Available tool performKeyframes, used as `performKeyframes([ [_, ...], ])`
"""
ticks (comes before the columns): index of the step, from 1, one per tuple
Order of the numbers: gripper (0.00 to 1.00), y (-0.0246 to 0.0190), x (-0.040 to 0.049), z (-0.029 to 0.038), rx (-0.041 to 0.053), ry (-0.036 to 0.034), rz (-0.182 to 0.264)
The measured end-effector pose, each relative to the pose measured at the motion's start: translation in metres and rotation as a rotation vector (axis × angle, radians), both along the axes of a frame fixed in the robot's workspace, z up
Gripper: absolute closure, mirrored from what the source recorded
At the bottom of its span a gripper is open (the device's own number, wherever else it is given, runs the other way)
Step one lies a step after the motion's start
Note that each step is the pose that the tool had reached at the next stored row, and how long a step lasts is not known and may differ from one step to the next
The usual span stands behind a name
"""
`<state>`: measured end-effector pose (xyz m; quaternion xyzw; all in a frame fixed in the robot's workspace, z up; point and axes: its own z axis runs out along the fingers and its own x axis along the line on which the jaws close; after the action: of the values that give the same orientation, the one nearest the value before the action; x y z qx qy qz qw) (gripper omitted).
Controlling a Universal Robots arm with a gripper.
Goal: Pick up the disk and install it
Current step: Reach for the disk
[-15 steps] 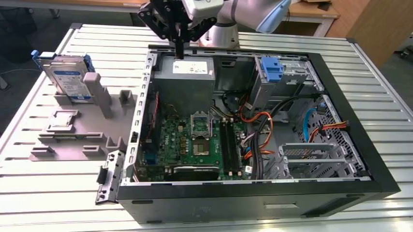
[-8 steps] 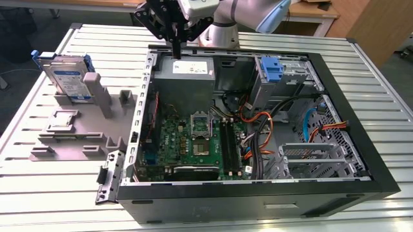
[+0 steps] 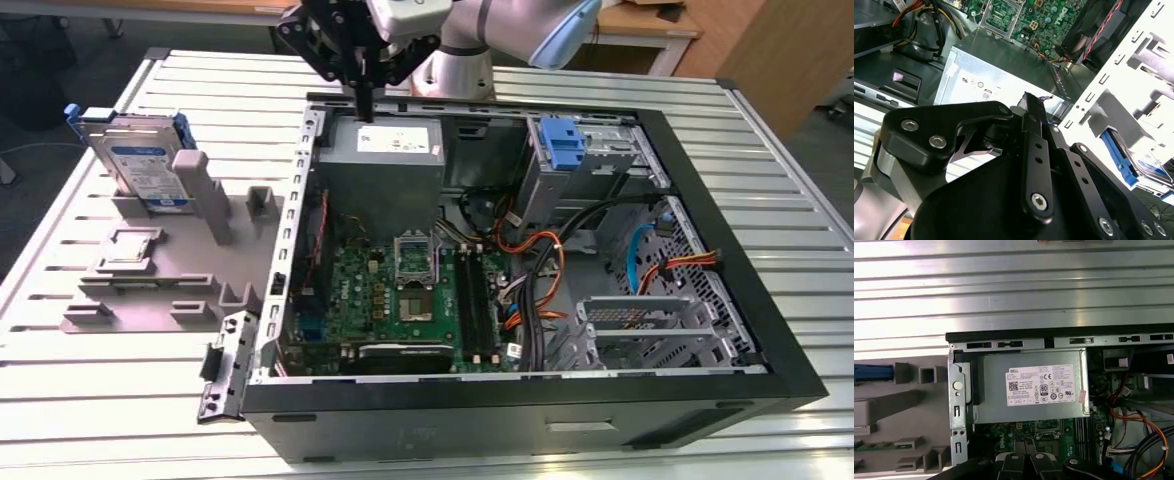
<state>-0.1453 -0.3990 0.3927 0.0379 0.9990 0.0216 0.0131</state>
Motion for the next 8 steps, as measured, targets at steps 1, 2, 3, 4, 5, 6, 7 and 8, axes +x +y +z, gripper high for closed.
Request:
performKeyframes([
  [1,0.90,0.0000,-0.0006,0.0000,0.0000,0.0000,0.000],
  [2,0.90,0.0000,-0.0013,0.0000,0.0000,0.0001,0.000],
  [3,0.90,0.0000,-0.0022,0.0000,0.0000,0.0001,0.000],
  [4,0.90,0.0000,-0.0034,0.0000,0.0000,0.0000,0.000],
  [5,0.90,0.0000,-0.0048,0.0000,-0.0001,0.0001,0.000],
  [6,0.90,0.0000,-0.0061,-0.0001,-0.0001,0.0000,0.000],
  [7,0.90,0.0000,-0.0072,-0.0001,0.0000,0.0000,0.000],
  [8,0.90,0.0000,-0.0084,-0.0002,0.0000,0.0000,0.000],
])
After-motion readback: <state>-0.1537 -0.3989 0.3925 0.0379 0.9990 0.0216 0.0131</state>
